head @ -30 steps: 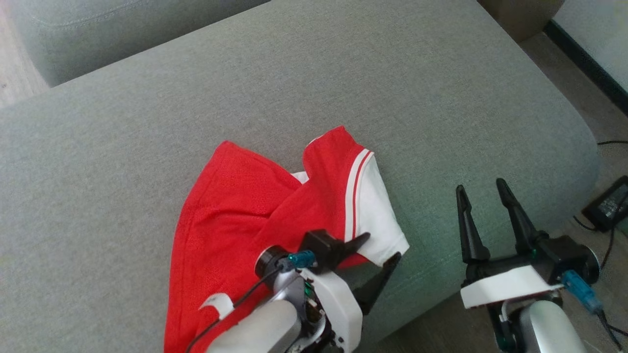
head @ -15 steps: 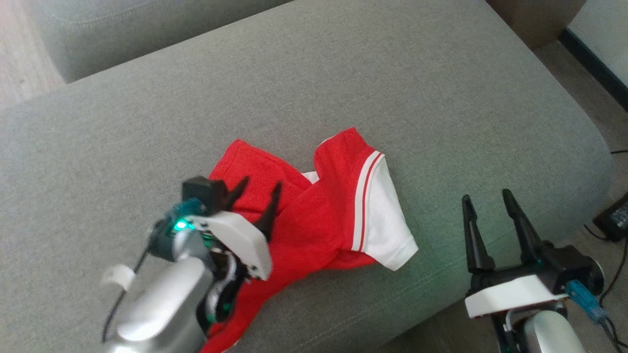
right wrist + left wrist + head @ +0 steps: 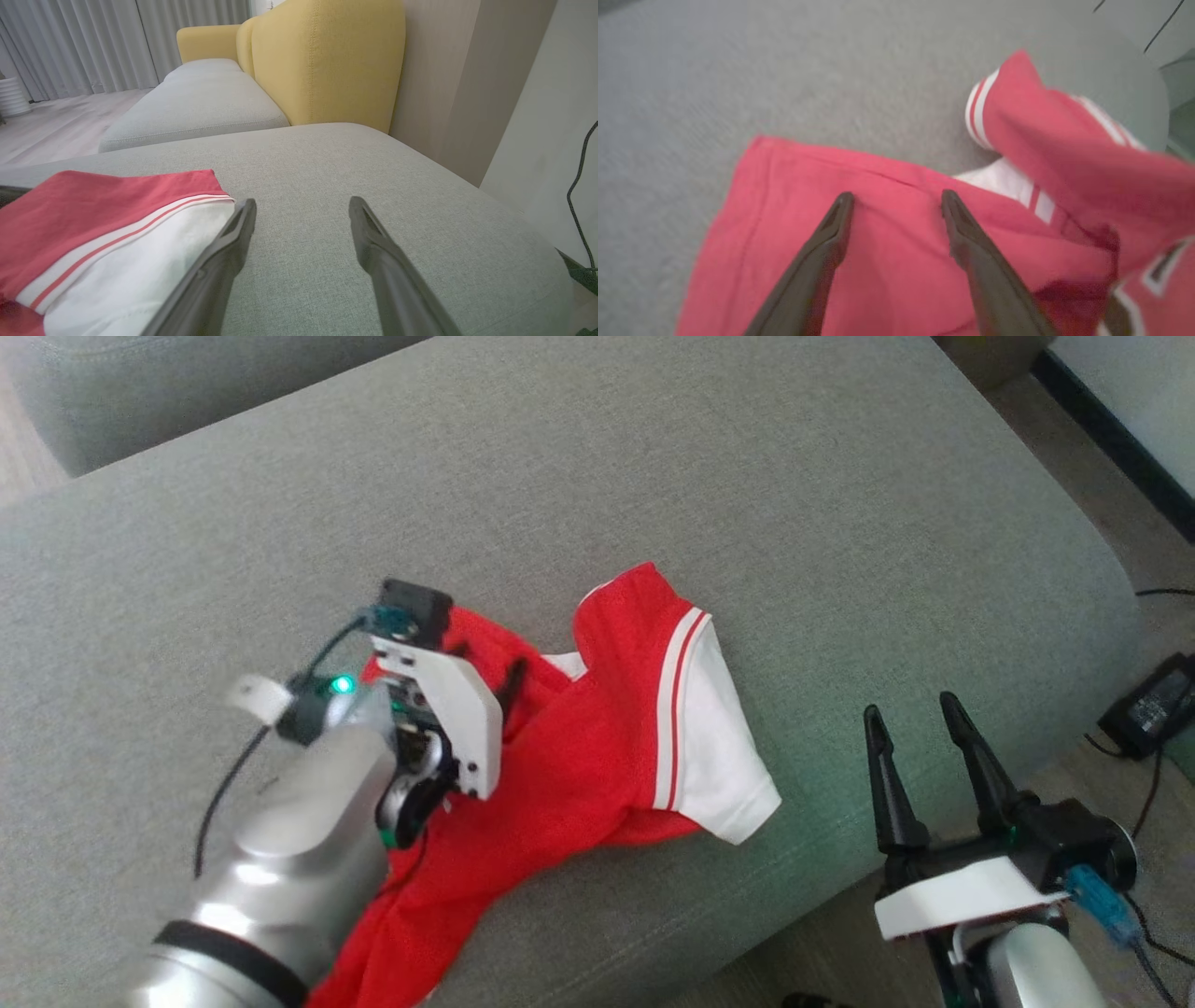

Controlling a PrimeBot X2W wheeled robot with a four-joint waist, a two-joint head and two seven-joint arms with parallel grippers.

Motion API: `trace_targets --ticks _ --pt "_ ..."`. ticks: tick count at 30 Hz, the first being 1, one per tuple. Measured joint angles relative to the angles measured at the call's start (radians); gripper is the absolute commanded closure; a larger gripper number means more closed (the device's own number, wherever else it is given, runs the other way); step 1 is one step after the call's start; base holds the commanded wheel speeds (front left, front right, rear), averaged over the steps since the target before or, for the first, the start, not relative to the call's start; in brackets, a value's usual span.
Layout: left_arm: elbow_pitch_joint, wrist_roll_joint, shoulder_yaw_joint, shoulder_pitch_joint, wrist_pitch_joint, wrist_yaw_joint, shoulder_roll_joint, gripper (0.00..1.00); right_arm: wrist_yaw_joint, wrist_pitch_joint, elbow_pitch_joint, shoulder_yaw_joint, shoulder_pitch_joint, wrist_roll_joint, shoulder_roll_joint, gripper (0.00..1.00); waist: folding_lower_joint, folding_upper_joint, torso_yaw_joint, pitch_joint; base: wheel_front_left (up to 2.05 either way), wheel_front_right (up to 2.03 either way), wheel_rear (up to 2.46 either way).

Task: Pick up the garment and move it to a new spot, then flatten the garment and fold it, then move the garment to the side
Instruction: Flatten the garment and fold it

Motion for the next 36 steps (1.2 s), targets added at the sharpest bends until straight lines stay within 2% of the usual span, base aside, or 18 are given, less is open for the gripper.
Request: trace_targets --ticks 1,4,8,9,10,12,15,20,27,30,32,36 --pt "0.053 -0.014 -0.017 -0.005 0.058 -0.021 -0.019 0.00 0.000 0.000 0.000 0.000 -0.001 0.000 0.000 0.00 0.0000 0.0000 -0.004 0.003 0.00 0.00 0.00" --pt "0.095 -0.018 -0.028 -0.011 0.093 -0.032 -0.034 0.00 0.000 0.000 0.000 0.001 -0.001 0.000 0.000 0.00 0.0000 0.0000 -0.007 0.005 0.00 0.00 0.00" --pt "0.142 -0.017 -0.056 -0.054 0.124 -0.071 -0.045 0.00 0.000 0.000 0.000 0.003 -0.003 0.005 0.000 0.00 0.0000 0.0000 -0.009 0.008 0.00 0.00 0.00" --pt "0.151 -0.017 -0.057 -0.056 0.119 -0.073 -0.048 0.61 0.000 0.000 0.000 0.004 -0.005 0.006 0.000 0.00 0.0000 0.0000 -0.008 0.009 0.00 0.00 0.00" --pt "0.156 -0.016 -0.058 -0.056 0.109 -0.074 -0.051 1.00 0.000 0.000 0.000 0.004 -0.008 0.007 0.000 0.00 0.0000 0.0000 -0.007 0.009 0.00 0.00 0.00" --pt "0.163 -0.009 -0.065 -0.056 0.089 -0.081 -0.055 1.00 0.000 0.000 0.000 0.002 -0.014 0.007 0.000 0.00 0.0000 0.0000 -0.002 0.009 0.00 0.00 0.00" --pt "0.166 0.004 -0.064 -0.054 0.021 -0.044 -0.063 1.00 0.000 0.000 0.000 -0.002 -0.015 0.007 0.000 0.00 0.0000 0.0000 0.007 0.004 0.00 0.00 0.00" --pt "0.132 0.032 -0.016 -0.065 -0.119 0.065 -0.049 1.00 0.000 0.000 0.001 -0.007 -0.014 0.007 0.000 0.00 0.0000 0.0000 0.026 -0.010 0.00 0.00 0.00" --pt "0.016 0.120 0.028 -0.123 -0.303 0.227 0.028 1.00 0.000 0.000 0.001 -0.009 -0.012 0.002 0.000 0.00 0.0000 0.0000 0.047 -0.029 0.00 0.00 0.00" --pt "-0.028 0.161 0.041 -0.131 -0.351 0.285 0.061 1.00 0.000 0.000 0.001 -0.010 -0.012 0.000 0.000 0.00 0.0000 0.0000 0.053 -0.032 0.00 0.00 0.00" --pt "-0.041 0.172 0.054 -0.131 -0.366 0.307 0.073 1.00 0.000 0.000 0.001 -0.009 -0.012 0.000 0.000 0.00 0.0000 0.0000 0.054 -0.032 0.00 0.00 0.00" --pt "-0.004 0.189 0.053 -0.126 -0.375 0.306 0.094 1.00 0.000 0.000 0.001 0.001 -0.013 0.000 0.000 0.00 0.0000 0.0000 0.049 -0.022 0.00 0.00 0.00"
